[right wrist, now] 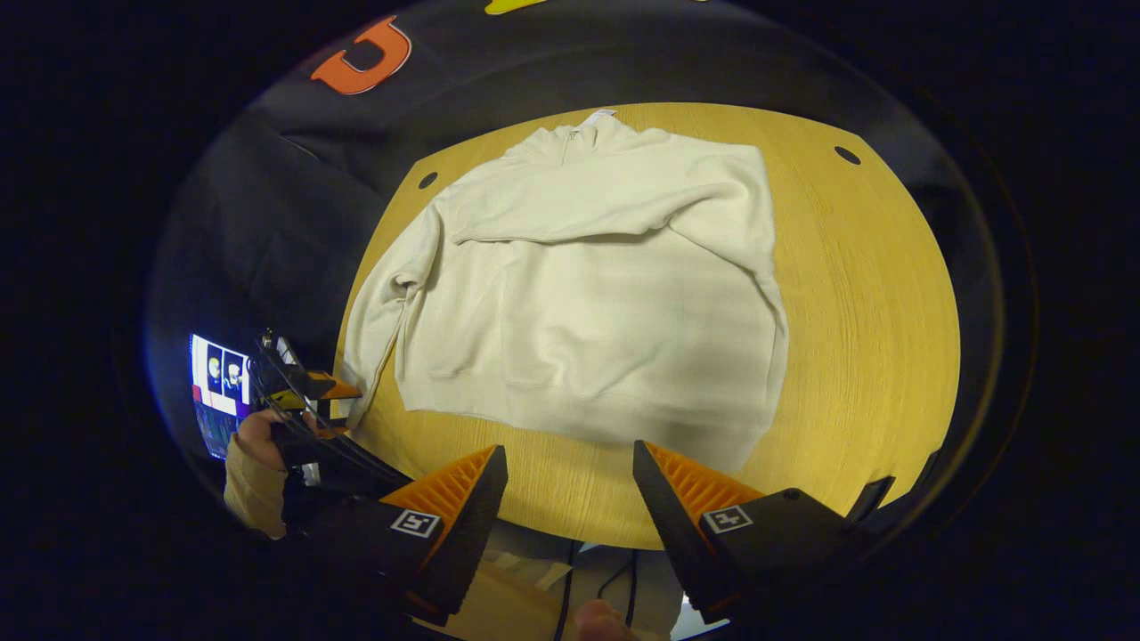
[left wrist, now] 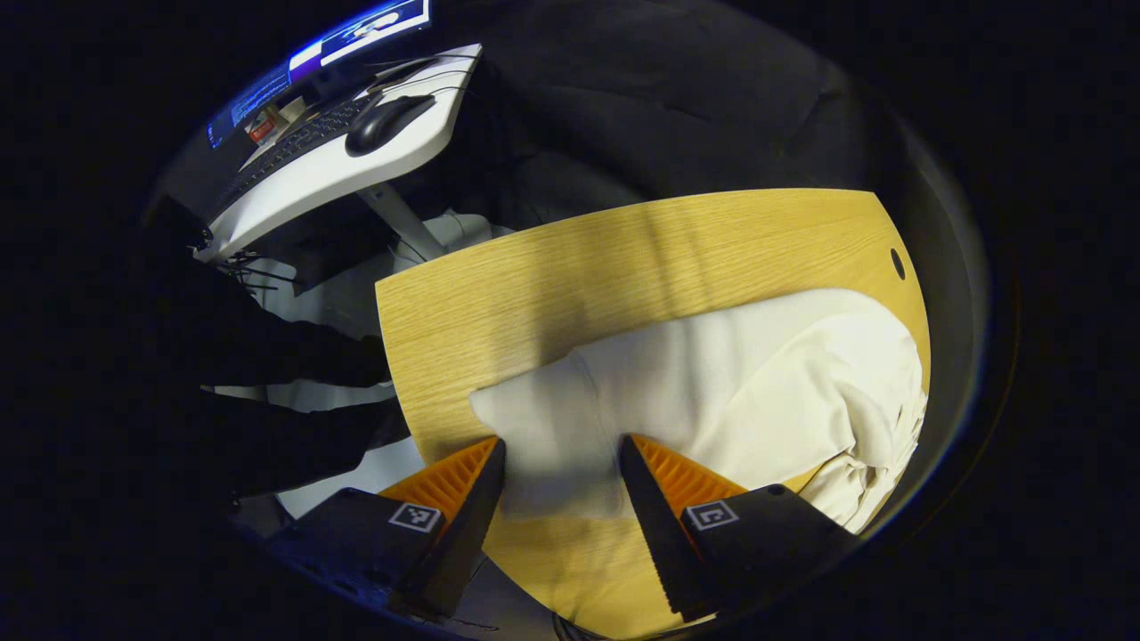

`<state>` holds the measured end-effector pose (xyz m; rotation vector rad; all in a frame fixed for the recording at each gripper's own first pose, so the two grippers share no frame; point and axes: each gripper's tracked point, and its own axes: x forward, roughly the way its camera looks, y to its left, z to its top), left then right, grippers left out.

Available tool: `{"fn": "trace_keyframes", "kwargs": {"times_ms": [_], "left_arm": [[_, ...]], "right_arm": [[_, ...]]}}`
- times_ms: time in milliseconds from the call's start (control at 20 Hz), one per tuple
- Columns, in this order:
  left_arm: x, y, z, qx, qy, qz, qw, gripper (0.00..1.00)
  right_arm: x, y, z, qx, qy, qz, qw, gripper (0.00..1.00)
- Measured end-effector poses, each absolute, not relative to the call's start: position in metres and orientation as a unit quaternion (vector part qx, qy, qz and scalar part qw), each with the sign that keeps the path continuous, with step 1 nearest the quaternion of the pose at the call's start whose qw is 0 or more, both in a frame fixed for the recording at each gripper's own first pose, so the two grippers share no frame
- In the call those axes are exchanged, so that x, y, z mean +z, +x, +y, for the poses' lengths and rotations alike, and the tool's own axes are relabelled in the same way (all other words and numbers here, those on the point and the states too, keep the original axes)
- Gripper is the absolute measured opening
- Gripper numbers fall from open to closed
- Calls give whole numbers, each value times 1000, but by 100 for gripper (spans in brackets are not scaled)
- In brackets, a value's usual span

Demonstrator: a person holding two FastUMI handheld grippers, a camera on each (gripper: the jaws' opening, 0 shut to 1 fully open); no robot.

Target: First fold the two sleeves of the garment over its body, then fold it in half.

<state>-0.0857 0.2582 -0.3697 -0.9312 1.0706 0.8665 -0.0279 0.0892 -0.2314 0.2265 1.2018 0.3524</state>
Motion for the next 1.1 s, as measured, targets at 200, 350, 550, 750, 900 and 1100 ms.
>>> {"fn": "trace_keyframes", "kwargs": {"times_ms": [200,350,550,750,900,1100], "left_arm": [[-370,-86,259,357,-418,499,670,71],[-370,-87,258,342,-420,506,671,64],[-368,-75,254,323,-409,503,689,36],[-367,-73,253,318,-385,503,706,15],[-359,-74,249,309,-377,509,709,9],[-331,-60,243,295,-348,503,734,8]], "right_arm": [[-242,-50,80,153,135,563,801,90],[-262,-66,67,133,159,576,791,89],[-272,-76,50,113,182,576,789,90],[-270,-76,39,108,183,565,797,91],[-263,-75,34,112,180,558,803,91],[-256,-69,31,119,178,551,806,91]]}}
